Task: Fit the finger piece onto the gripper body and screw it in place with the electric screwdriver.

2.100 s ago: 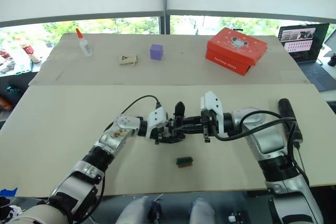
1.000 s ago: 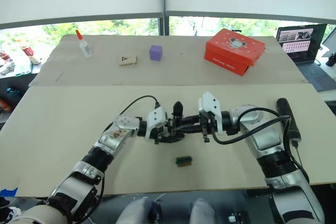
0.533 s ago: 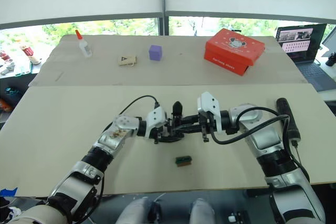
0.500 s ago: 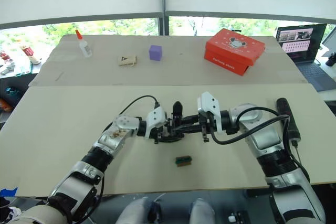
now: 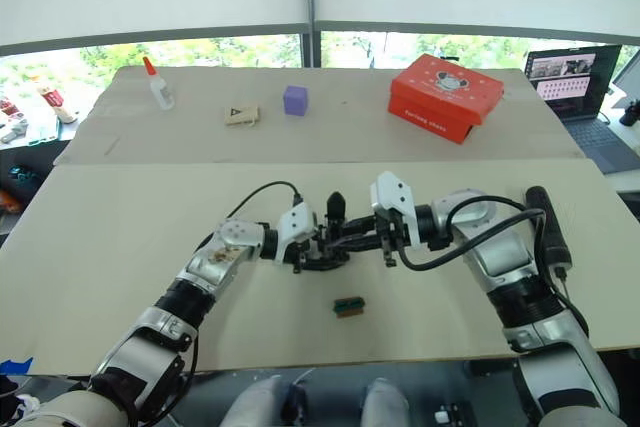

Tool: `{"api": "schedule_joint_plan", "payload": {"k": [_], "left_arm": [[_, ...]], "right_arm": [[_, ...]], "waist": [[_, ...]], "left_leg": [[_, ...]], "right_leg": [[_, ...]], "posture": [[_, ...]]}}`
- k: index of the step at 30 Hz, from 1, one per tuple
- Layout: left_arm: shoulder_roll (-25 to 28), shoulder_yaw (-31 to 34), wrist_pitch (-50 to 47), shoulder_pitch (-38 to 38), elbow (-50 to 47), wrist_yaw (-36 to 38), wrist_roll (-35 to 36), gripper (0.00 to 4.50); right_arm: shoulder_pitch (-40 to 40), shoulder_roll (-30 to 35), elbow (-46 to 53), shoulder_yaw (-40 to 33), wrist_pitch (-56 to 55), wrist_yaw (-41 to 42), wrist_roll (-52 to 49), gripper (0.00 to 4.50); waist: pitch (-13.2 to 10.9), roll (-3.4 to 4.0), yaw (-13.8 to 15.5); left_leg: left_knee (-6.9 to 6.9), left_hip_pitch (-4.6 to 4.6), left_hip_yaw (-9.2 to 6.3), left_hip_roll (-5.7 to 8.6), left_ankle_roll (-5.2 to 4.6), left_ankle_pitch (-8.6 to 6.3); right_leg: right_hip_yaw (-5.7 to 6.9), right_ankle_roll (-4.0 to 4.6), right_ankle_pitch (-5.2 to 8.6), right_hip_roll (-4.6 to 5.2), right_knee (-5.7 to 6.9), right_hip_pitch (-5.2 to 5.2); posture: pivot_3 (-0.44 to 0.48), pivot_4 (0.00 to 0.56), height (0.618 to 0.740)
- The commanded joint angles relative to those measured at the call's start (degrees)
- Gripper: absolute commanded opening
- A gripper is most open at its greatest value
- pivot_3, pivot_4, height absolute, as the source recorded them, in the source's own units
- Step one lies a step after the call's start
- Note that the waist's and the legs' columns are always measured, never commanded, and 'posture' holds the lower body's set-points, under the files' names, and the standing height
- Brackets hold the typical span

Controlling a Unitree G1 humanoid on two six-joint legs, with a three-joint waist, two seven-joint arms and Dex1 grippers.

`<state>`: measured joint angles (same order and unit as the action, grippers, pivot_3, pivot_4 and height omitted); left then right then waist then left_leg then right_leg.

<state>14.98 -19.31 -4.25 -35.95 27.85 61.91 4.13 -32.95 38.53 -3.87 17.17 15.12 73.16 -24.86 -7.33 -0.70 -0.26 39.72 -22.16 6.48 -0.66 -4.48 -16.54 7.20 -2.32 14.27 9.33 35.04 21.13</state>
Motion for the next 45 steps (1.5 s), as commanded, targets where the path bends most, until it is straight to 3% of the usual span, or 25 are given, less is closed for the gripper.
{"api": "schedule_joint_plan", "payload": {"k": [1, 7, 21, 23, 26, 33, 45], "left_arm": [[-0.1, 2.57, 0.69, -2.25, -2.15, 0.1, 1.69, 2.32], [-0.17, 2.52, 0.62, -2.03, -2.29, 0.0, 1.65, 2.32], [-0.39, 2.43, 0.87, -2.21, -1.95, 0.25, 1.52, 2.32], [-0.38, 2.42, 0.95, -2.07, -1.89, 0.25, 1.47, 2.32], [-0.35, 2.36, 1.04, -1.78, -1.83, 0.32, 1.48, 2.32], [-0.53, 2.1, 0.97, -1.11, -1.87, 0.63, 1.48, 2.32], [-1.25, 2.09, 0.89, -0.34, -0.3, -0.97, 0.58, 2.32]], "right_arm": [[4.39, 1.4, -7.43, 6.42, 5.16, -3.56, 10.7, 0.32], [6.62, 2.38, -3.4, 5.1, 8.06, -4.87, 9.17, 0.32], [7.76, 0.77, -1.54, 0.2, 0.09, -4.49, 7.66, 0.32], [8.11, -0.21, 0.38, -2.78, -1.23, -3.37, 3.99, 1.35], [9.18, -0.68, 4.7, -6.92, -0.69, -1.31, -1.15, 2.36], [9.8, 0.89, 7.2, -10.02, -0.72, -0.34, -1.51, 2.37], [11.01, 8.48, 4.82, -16.09, -0.11, -0.17, -0.16, 2.37]], "waist": [[0.0, 0.0, 0.0], [0.01, 0.01, 0.08], [-0.02, 0.02, 0.47], [-0.07, -0.04, 0.71], [-0.42, 0.13, 0.91], [-0.86, 0.15, 0.94], [-1.03, 0.16, 1.29]], "left_leg": [[0.0, 0.0, 0.0, 0.0, 0.0, 0.0], [-0.01, 0.0, 0.0, -0.02, 0.06, -0.03], [-0.04, -0.1, 0.01, -0.02, 0.08, -0.08], [-0.04, -0.14, 0.01, -0.02, 0.08, -0.08], [0.06, -0.73, 0.05, 0.01, -0.35, 0.18], [0.39, -1.37, 0.21, 0.07, -0.49, 0.31], [0.4, -1.39, 0.26, 0.07, -0.48, 0.32]], "right_leg": [[0.0, 0.0, 0.0, 0.0, 0.0, 0.0], [0.0, 0.01, -0.01, 0.0, -0.01, 0.01], [0.03, 0.01, -0.01, 0.0, -0.06, 0.08], [0.03, 0.01, 0.0, -0.01, -0.06, 0.09], [0.05, -0.01, -0.03, -0.02, 0.0, 0.42], [0.32, -0.11, -0.11, -0.6, 0.09, 0.89], [0.24, -0.14, -0.12, -0.66, 0.09, 0.93]], "posture": [[0.0, 0.15, 0.74], [0.0, 0.15, 0.74], [0.0, 0.15, 0.74], [0.0, 0.15, 0.74], [0.0, 0.15, 0.74], [0.0, 0.15, 0.74], [0.0, 0.15, 0.74]]}}
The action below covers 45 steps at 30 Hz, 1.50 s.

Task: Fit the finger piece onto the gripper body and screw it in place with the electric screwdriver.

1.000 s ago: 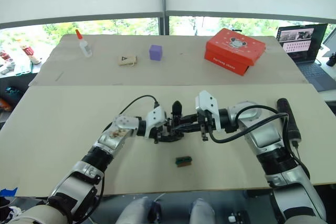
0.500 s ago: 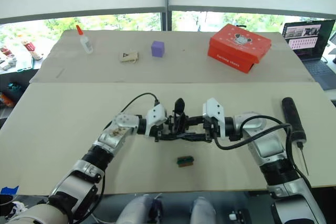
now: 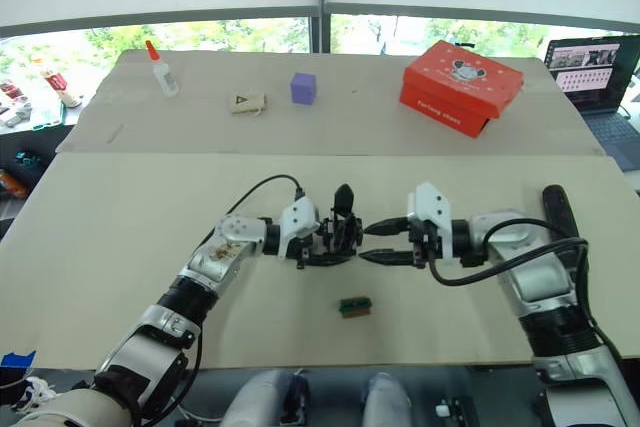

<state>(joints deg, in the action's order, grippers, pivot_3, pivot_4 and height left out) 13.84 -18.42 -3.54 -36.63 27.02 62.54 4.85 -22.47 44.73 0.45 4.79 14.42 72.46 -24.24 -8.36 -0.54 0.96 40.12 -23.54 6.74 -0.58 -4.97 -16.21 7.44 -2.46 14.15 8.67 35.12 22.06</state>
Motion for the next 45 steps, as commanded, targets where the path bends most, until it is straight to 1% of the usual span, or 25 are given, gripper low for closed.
{"api": "schedule_joint_plan", "payload": {"k": [1, 2, 5, 6, 8, 9, 10, 13, 16, 18, 21, 23, 25, 28, 30, 32, 38, 43, 45], "left_arm": [[-0.12, 1.53, -0.18, 0.45, 0.64, -1.98, 0.03, 2.82], [-0.14, 1.76, -0.44, 0.54, 0.65, -2.23, 0.17, 3.35], [2.57, 2.86, -1.33, 2.15, -2.18, -0.11, 1.42, 4.5], [3.09, 2.98, -1.64, 2.45, -2.9, 0.2, 1.63, 4.5], [6.87, 4.29, -4.87, 4.55, -8.14, 3.04, 4.14, 4.5], [9.12, 5.06, -7.05, 5.71, -11.42, 4.79, 5.84, 4.5], [10.55, 5.52, -8.77, 6.43, -13.79, 5.82, 6.97, 4.5], [16.84, 9.8, -15.94, 9.51, -23.39, 8.49, 12.98, 4.5], [25.18, 14.24, -26.41, 12.59, -36.44, 12.04, 21.66, 4.5], [30.15, 17.24, -32.07, 13.05, -44.26, 13.35, 27.54, 4.5], [34.22, 20.08, -36.91, 11.75, -51.57, 13.04, 33.6, 4.5], [34.93, 21.88, -40.26, 8.85, -54.57, 10.79, 37.73, 4.5], [34.47, 23.52, -43.21, 5.55, -56.12, 7.7, 41.73, 4.5], [33.5, 25.0, -45.92, 1.95, -57.11, 3.11, 45.64, 4.5], [33.19, 25.22, -46.6, 0.51, -57.84, 0.97, 47.07, 4.5], [33.33, 24.9, -46.41, 0.0, -58.51, 0.0, 47.5, 4.5], [34.0, 22.73, -44.66, -1.03, -60.42, -1.04, 46.23, 4.5], [34.72, 22.13, -44.3, -2.1, -59.14, -0.47, 46.45, 4.5], [34.79, 21.94, -44.35, -2.75, -58.45, -0.33, 46.47, 4.5]], "right_arm": [[0.96, 3.73, 0.63, -4.88, 1.83, 0.6, -1.18, 2.37], [1.28, 4.74, 0.78, -5.68, 2.78, 0.65, -1.49, 2.37], [2.62, 10.72, 2.72, -9.28, 10.38, 1.94, -4.42, 3.23], [2.84, 11.89, 3.02, -9.93, 11.92, 2.13, -5.1, 3.55], [2.9, 16.65, 2.14, -11.64, 18.35, 2.07, -5.65, 4.25], [2.41, 18.94, 0.71, -12.04, 21.43, 1.98, -5.54, 4.46], [1.96, 20.45, -0.42, -12.21, 23.44, 1.96, -5.47, 4.46], [-3.09, 25.01, -9.54, -8.72, 26.06, -0.04, 0.8, 4.46], [-11.48, 26.97, -20.29, -3.59, 28.51, -2.23, 7.82, 4.46], [-16.81, 27.42, -26.88, 0.37, 26.85, -1.64, 12.75, 4.46], [-23.19, 27.24, -35.78, 5.43, 22.05, 0.22, 19.66, 4.46], [-29.05, 26.24, -44.06, 8.84, 21.34, -0.85, 24.89, 4.46], [-34.78, 25.03, -51.32, 11.62, 24.42, -0.46, 28.79, 4.46], [-40.4, 23.22, -58.72, 13.7, 26.81, -1.52, 32.81, 4.46], [-42.14, 22.01, -61.96, 14.97, 28.13, -0.11, 34.85, 4.46], [-43.02, 20.58, -64.32, 15.29, 30.02, 0.34, 35.83, 4.46], [-40.45, 16.91, -68.52, 12.76, 30.08, -5.09, 35.91, 4.46], [-39.47, 14.29, -70.7, 11.72, 30.06, -4.42, 35.52, 4.46], [-39.36, 13.85, -71.2, 11.32, 29.33, -4.11, 35.58, 3.91]], "waist": [[-0.01, 0.0, 0.09], [-0.01, 0.01, 0.07], [-0.05, 0.05, 0.04], [-0.06, 0.05, -0.02], [-0.11, 0.13, -0.38], [-0.15, 0.19, -0.57], [-0.21, 0.25, -0.69], [-0.43, 0.4, -0.82], [-0.63, 0.49, -0.94], [-0.79, 0.6, -0.84], [-0.94, 0.82, -0.71], [-1.08, 1.07, -0.67], [-1.16, 1.14, -0.65], [-1.17, 1.16, -1.0], [-1.17, 1.16, -1.29], [-1.17, 1.16, -1.59], [-1.17, 1.17, -1.62], [-1.17, 1.19, -1.63], [-1.17, 1.19, -1.65]], "left_leg": [[0.01, 0.0, 0.0, 0.0, 0.0, 0.0], [0.03, 0.0, 0.02, 0.0, 0.0, 0.0], [0.04, 0.01, 0.03, -0.01, -0.01, 0.01], [0.03, 0.01, 0.03, -0.03, 0.0, 0.01], [0.03, 0.01, 0.03, -0.06, 0.01, 0.02], [0.01, 0.03, 0.04, -0.1, 0.02, 0.02], [0.0, 0.04, 0.05, -0.12, 0.02, 0.02], [0.0, 0.04, 0.09, -0.16, 0.05, 0.04], [0.03, 0.0, 0.12, -0.15, 0.06, 0.03], [0.0, -0.05, 0.1, -0.15, 0.07, 0.03], [0.0, -0.12, 0.07, -0.13, 0.08, 0.03], [0.0, -0.16, 0.1, -0.07, 0.09, 0.05], [0.05, -0.19, 0.15, -0.01, 0.11, 0.1], [0.01, -0.18, 0.16, -0.04, 0.2, 0.15], [-0.1, -0.14, 0.15, -0.04, 0.24, 0.18], [-0.14, -0.15, 0.16, -0.04, 0.26, 0.19], [-0.17, -0.15, 0.19, 0.0, 0.28, 0.21], [-0.13, -0.15, 0.18, 0.06, 0.29, 0.22], [-0.14, -0.14, 0.17, 0.06, 0.29, 0.22]], "right_leg": [[0.0, 0.0, 0.0, 0.0, 0.0, 0.0], [-0.02, 0.0, 0.0, 0.0, 0.0, 0.0], [-0.05, -0.01, -0.01, -0.01, 0.01, 0.0], [-0.05, -0.01, -0.01, -0.01, 0.01, 0.01], [-0.07, 0.0, -0.01, -0.03, 0.01, 0.03], [-0.13, 0.0, -0.01, -0.04, 0.0, 0.05], [-0.16, 0.01, -0.01, -0.06, 0.01, 0.07], [-0.21, 0.01, -0.01, -0.1, 0.01, 0.12], [-0.29, 0.01, -0.01, -0.05, -0.01, 0.17], [-0.33, 0.0, 0.0, -0.03, -0.04, 0.21], [-0.33, -0.01, 0.01, -0.04, -0.09, 0.23], [-0.33, -0.04, 0.02, -0.06, -0.09, 0.23], [-0.34, -0.06, 0.03, -0.1, -0.03, 0.25], [-0.37, -0.05, 0.04, -0.24, -0.02, 0.26], [-0.38, -0.05, 0.04, -0.25, -0.01, 0.25], [-0.37, -0.05, 0.04, -0.28, -0.02, 0.25], [-0.38, -0.05, 0.03, -0.29, 0.06, 0.24], [-0.4, -0.05, 0.03, -0.29, 0.06, 0.22], [-0.4, -0.05, 0.04, -0.3, 0.08, 0.23]], "posture": [[0.0, 0.15, 0.74], [0.0, 0.15, 0.74], [0.0, 0.15, 0.74], [0.0, 0.15, 0.74], [0.0, 0.15, 0.74], [0.0, 0.15, 0.74], [0.0, 0.15, 0.74], [0.0, 0.15, 0.74], [0.0, 0.15, 0.74], [0.0, 0.15, 0.74], [0.0, 0.15, 0.74], [0.0, 0.15, 0.74], [0.0, 0.15, 0.74], [0.0, 0.15, 0.74], [0.0, 0.15, 0.74], [0.0, 0.15, 0.74], [0.0, 0.15, 0.74], [0.0, 0.15, 0.74], [0.0, 0.15, 0.74]]}}
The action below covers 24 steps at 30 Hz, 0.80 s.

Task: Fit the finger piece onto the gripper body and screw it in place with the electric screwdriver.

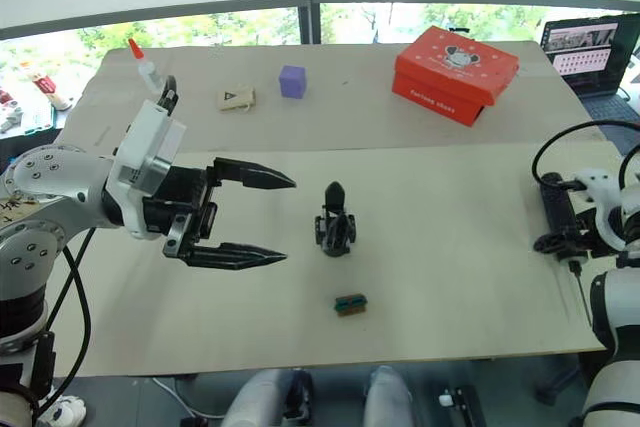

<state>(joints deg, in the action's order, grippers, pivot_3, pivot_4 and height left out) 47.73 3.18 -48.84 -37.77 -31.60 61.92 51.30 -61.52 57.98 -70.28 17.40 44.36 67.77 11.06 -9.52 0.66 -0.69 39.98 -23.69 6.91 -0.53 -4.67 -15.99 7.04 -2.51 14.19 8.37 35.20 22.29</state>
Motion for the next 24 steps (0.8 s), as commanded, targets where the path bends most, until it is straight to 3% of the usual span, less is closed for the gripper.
{"api": "schedule_joint_plan", "payload": {"k": [1, 6, 12, 18, 20, 24], "left_arm": [[0.89, 0.1, 1.07, -1.9, 0.48, 0.37, -0.23, 4.5], [1.47, -0.08, 1.29, -2.03, 0.87, 1.06, -0.57, 4.5], [1.73, -1.16, 2.47, -1.96, 2.47, 3.26, -1.78, 4.5], [1.22, -2.91, 4.48, -2.88, 4.21, 3.93, -4.0, 4.5], [1.3, -2.3, 4.0, -2.9, 4.09, 3.4, -3.61, 4.5], [1.51, -1.58, 3.48, -2.27, 3.16, 2.93, -3.11, 4.5]], "right_arm": [[-0.33, 0.45, -0.62, -1.51, -0.93, 1.34, 0.16, 3.62], [-0.56, 2.13, 2.43, -0.53, -11.82, 11.02, 0.72, 1.94], [-1.05, 2.23, 8.61, 0.2, -24.46, 20.57, 1.51, 1.87], [3.5, 1.47, 11.13, 3.34, -34.23, 16.77, 6.22, 1.87], [2.15, 0.83, 9.28, 4.06, -33.92, 16.41, 7.69, 2.91], [-0.34, -0.05, 6.66, 4.73, -34.94, 15.97, 9.74, 4.32]], "waist": [[0.0, 0.0, -0.03], [0.0, 0.0, -0.24], [-0.11, 0.25, -0.44], [-0.12, 0.25, 0.53], [-0.12, 0.25, 0.6], [-0.12, 0.24, 0.38]], "left_leg": [[0.0, 0.0, -0.01, -0.01, 0.0, 0.0], [-0.01, 0.03, 0.0, -0.01, 0.02, 0.01], [-0.04, 0.05, 0.05, 0.0, 0.02, 0.01], [0.11, -0.01, -0.03, 0.08, 0.02, 0.02], [0.15, -0.06, -0.05, 0.14, 0.0, 0.03], [0.21, -0.04, -0.09, 0.13, -0.01, 0.03]], "right_leg": [[0.01, 0.0, 0.0, -0.02, 0.0, 0.0], [-0.01, 0.0, 0.0, -0.05, -0.02, 0.01], [-0.07, 0.0, 0.0, -0.05, 0.02, 0.06], [-0.04, -0.01, 0.0, -0.04, 0.14, 0.0], [-0.07, -0.02, 0.01, 0.0, 0.14, 0.01], [-0.07, -0.03, 0.02, -0.01, 0.13, 0.0]], "posture": [[0.0, 0.15, 0.74], [0.0, 0.15, 0.74], [0.0, 0.15, 0.74], [0.0, 0.15, 0.74], [0.0, 0.15, 0.74], [0.0, 0.15, 0.74]]}}
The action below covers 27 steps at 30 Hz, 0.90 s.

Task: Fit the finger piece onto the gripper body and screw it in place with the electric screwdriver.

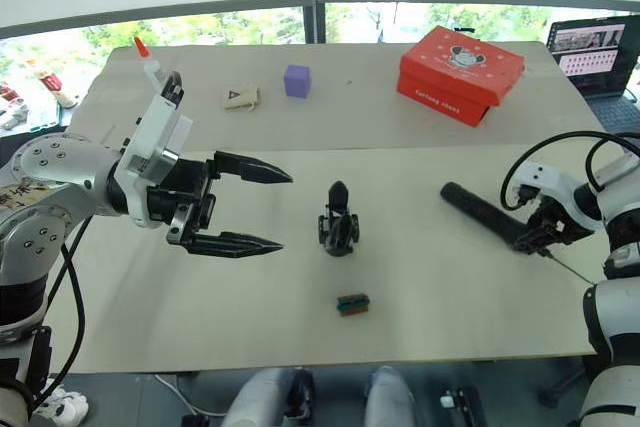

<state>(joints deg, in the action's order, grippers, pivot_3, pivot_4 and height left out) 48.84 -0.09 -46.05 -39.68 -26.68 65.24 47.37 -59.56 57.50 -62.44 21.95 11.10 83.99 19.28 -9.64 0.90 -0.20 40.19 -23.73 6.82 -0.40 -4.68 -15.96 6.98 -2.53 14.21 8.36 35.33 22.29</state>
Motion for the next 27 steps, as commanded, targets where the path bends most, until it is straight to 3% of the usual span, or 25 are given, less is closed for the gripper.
{"api": "schedule_joint_plan", "payload": {"k": [1, 7, 17, 18, 24, 27], "left_arm": [[0.54, 1.83, 0.58, 0.08, -2.27, -0.53, 1.0, 4.5], [0.66, 1.96, 0.48, 0.89, -3.3, -1.3, 0.86, 4.5], [0.83, 2.07, 0.23, 1.05, -3.88, -2.27, 0.98, 4.5], [0.91, 2.08, 0.15, 1.08, -3.88, -2.21, 1.03, 4.5], [1.61, 1.31, 0.31, 0.84, -3.49, -0.87, 0.5, 4.5], [1.83, 0.87, 0.53, 0.88, -2.92, 0.0, 0.15, 4.5]], "right_arm": [[-3.49, 0.0, -2.03, 0.92, -1.16, 0.55, 2.55, 4.49], [-8.28, -4.93, -6.58, 2.59, 4.24, 1.78, 5.46, 4.49], [-5.46, -7.41, -8.38, 3.0, 1.39, -0.8, 7.13, 4.49], [-5.11, -7.25, -8.4, 2.98, 0.62, -1.33, 7.18, 3.97], [-2.56, -5.89, -8.45, 0.71, -3.56, -3.14, 5.54, 1.99], [-1.08, -5.24, -7.26, -2.96, -7.67, -0.81, 1.92, 1.94]], "waist": [[0.0, 0.0, -0.24], [0.0, 0.0, -0.85], [0.03, -0.08, -0.47], [0.04, -0.09, -0.48], [0.19, -0.36, -0.48], [0.19, -0.41, -0.37]], "left_leg": [[0.0, 0.0, 0.0, -0.01, 0.0, 0.0], [-0.03, 0.01, -0.01, -0.03, 0.0, 0.0], [0.19, -0.01, -0.15, 0.02, 0.0, 0.0], [0.19, 0.0, -0.15, 0.01, 0.0, 0.0], [0.19, 0.02, -0.2, 0.01, 0.0, 0.0], [0.2, 0.02, -0.24, 0.02, 0.0, 0.0]], "right_leg": [[0.0, 0.0, 0.0, -0.01, 0.0, 0.0], [0.0, 0.01, 0.01, -0.04, 0.26, 0.02], [-0.02, -0.02, 0.04, -0.02, 0.41, -0.07], [-0.01, -0.02, 0.04, -0.02, 0.43, -0.07], [0.01, -0.02, 0.05, -0.03, 0.43, -0.1], [0.01, -0.03, 0.05, -0.03, 0.42, -0.13]], "posture": [[0.0, 0.15, 0.74], [0.0, 0.15, 0.74], [0.0, 0.15, 0.74], [0.0, 0.15, 0.74], [0.0, 0.15, 0.74], [0.0, 0.15, 0.74]]}}
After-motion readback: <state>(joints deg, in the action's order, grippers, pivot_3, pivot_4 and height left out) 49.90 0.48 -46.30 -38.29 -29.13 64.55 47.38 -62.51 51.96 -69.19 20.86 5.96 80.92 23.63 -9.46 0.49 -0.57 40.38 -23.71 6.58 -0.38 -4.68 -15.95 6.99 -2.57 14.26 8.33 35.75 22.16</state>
